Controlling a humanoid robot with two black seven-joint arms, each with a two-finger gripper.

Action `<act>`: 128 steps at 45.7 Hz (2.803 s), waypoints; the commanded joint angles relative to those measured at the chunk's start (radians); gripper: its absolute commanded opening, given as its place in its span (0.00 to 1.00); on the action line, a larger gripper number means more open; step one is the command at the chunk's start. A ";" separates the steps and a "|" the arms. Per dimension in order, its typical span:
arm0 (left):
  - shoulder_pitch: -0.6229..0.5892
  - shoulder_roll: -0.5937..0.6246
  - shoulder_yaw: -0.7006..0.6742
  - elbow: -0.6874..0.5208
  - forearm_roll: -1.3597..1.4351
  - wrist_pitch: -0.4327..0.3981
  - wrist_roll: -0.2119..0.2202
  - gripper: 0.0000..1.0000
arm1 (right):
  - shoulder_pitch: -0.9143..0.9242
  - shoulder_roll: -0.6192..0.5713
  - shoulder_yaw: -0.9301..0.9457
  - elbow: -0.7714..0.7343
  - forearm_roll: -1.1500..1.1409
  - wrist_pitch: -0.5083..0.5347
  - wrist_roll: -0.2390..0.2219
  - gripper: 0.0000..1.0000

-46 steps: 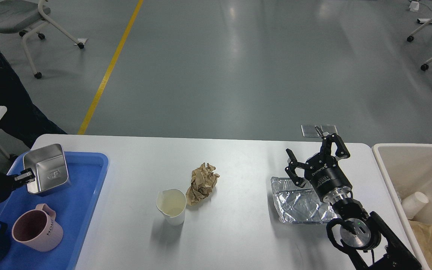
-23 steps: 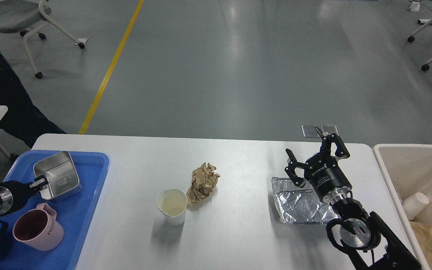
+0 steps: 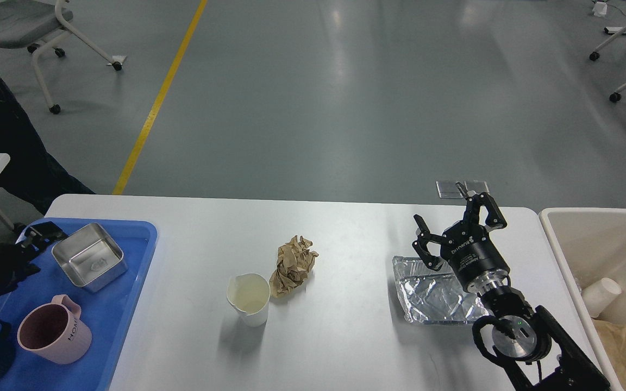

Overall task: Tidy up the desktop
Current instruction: 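Lift the steel box and set it into the blue tray, then raise the left gripper away from the blue tray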

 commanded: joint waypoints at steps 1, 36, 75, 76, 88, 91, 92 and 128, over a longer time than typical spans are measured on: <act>-0.002 0.055 -0.084 -0.006 -0.034 -0.068 0.000 0.92 | -0.001 0.000 0.000 0.000 0.000 0.000 0.000 1.00; 0.016 0.326 -0.221 -0.463 -0.086 0.004 0.002 0.92 | 0.002 0.020 -0.002 -0.003 -0.021 -0.002 0.000 1.00; 0.179 0.004 -0.549 -0.513 -0.661 0.133 -0.077 0.92 | 0.022 -0.041 -0.032 -0.003 -0.021 -0.006 -0.003 1.00; 0.179 -0.011 -0.565 -0.505 -0.655 0.133 -0.077 0.92 | 0.024 -0.049 -0.034 -0.003 -0.021 -0.008 -0.005 1.00; 0.180 -0.131 -0.652 -0.470 -0.641 0.200 -0.067 0.96 | 0.030 -0.172 -0.048 -0.003 -0.021 -0.014 -0.008 1.00; 0.180 -0.139 -0.648 -0.470 -0.641 0.202 -0.070 0.96 | 0.042 -0.227 -0.089 -0.003 -0.023 -0.014 -0.009 1.00; 0.180 -0.140 -0.651 -0.470 -0.641 0.203 -0.070 0.96 | 0.048 -0.248 -0.104 -0.002 -0.023 -0.014 -0.009 1.00; 0.341 -0.418 -0.850 -0.477 -0.641 0.232 -0.353 0.96 | 0.188 -0.819 -0.344 0.081 -0.541 -0.002 0.012 1.00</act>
